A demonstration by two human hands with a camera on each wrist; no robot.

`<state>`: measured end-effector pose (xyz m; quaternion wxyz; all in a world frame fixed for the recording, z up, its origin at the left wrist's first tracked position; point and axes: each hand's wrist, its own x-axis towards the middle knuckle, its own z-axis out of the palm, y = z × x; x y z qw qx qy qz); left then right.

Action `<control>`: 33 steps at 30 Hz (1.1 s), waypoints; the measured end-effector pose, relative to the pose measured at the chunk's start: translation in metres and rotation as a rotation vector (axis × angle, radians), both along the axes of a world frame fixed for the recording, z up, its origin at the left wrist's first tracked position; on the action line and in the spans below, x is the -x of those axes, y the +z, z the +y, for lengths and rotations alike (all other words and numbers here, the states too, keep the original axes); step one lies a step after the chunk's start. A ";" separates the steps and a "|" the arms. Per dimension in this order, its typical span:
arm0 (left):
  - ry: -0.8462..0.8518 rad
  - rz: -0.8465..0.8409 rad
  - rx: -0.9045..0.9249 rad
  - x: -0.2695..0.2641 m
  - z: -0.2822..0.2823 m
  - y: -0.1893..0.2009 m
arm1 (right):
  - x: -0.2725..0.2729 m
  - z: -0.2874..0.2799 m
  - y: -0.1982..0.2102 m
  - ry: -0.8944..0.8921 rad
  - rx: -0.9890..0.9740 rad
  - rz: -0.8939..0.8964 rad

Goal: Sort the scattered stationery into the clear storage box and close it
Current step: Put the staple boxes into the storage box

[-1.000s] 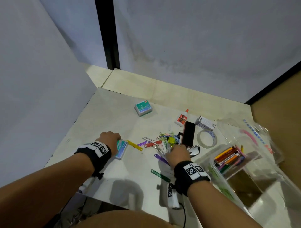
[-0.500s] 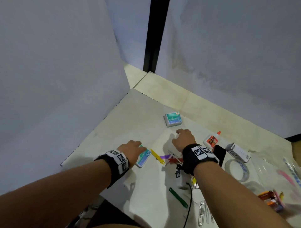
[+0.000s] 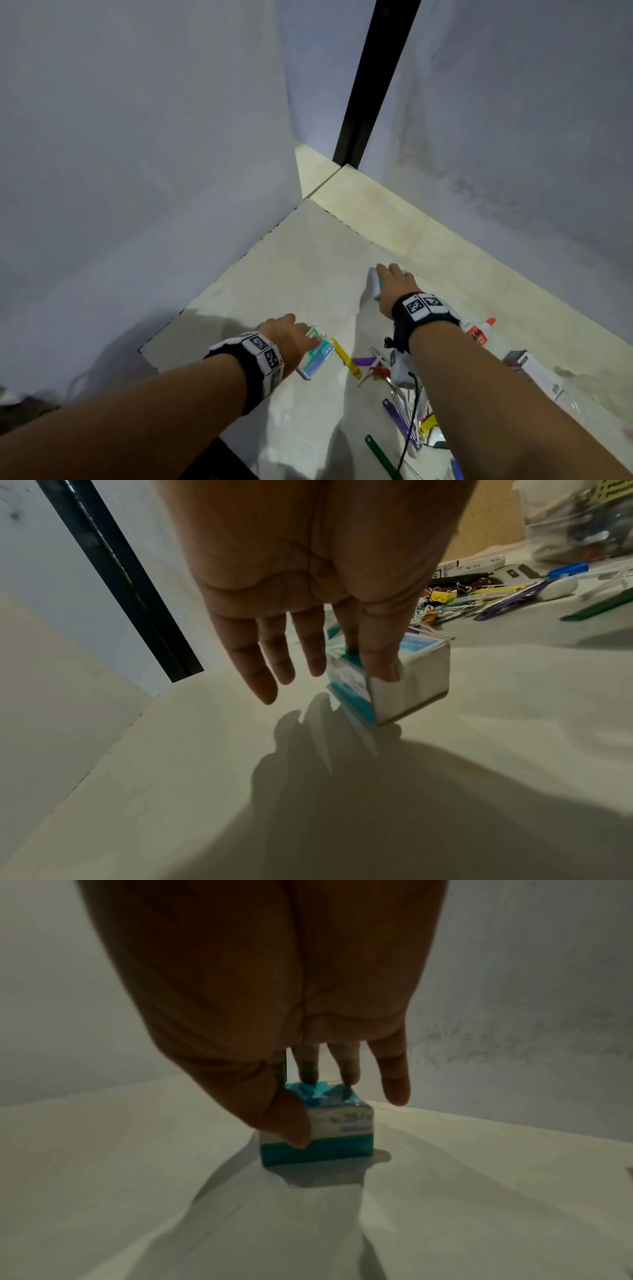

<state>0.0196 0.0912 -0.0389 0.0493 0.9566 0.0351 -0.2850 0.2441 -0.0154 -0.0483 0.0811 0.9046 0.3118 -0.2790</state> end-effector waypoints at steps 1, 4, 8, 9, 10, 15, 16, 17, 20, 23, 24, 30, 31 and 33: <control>-0.007 0.016 -0.003 -0.003 0.000 0.001 | 0.005 -0.004 0.002 -0.012 -0.020 -0.015; -0.023 0.099 -0.026 -0.015 -0.002 0.003 | 0.024 -0.014 0.007 -0.046 -0.048 -0.031; 0.015 0.117 -0.031 -0.029 -0.009 0.003 | 0.046 -0.029 0.009 -0.066 -0.067 -0.096; 0.042 0.101 -0.023 -0.033 -0.013 0.004 | 0.050 -0.034 0.007 -0.069 -0.073 -0.113; 0.076 0.086 -0.017 -0.034 -0.018 0.004 | 0.053 -0.038 0.006 -0.074 -0.080 -0.117; 0.300 0.069 0.073 -0.028 -0.032 -0.002 | 0.060 -0.064 0.014 -0.217 -0.257 -0.016; 0.342 0.076 0.105 -0.027 -0.033 -0.004 | 0.061 -0.070 0.021 -0.258 -0.307 -0.012; 0.386 0.075 0.135 -0.024 -0.031 -0.005 | 0.062 -0.072 0.026 -0.281 -0.352 -0.007; 0.398 0.047 0.154 -0.022 -0.035 0.000 | 0.073 -0.094 0.048 -0.455 -0.539 -0.008; 0.476 0.039 0.165 -0.018 -0.028 -0.001 | 0.080 -0.097 0.060 -0.597 -0.645 0.099; 0.500 0.024 0.172 -0.018 -0.032 0.003 | 0.085 -0.107 0.066 -0.643 -0.669 0.126; 0.528 -0.056 0.350 -0.026 -0.064 0.038 | 0.108 -0.152 0.093 -0.826 -0.829 0.174; 0.483 -0.070 0.398 -0.030 -0.073 0.048 | 0.110 -0.160 0.098 -0.834 -0.858 0.155; 0.414 -0.129 0.492 -0.040 -0.092 0.064 | 0.111 -0.175 0.106 -0.867 -0.898 0.158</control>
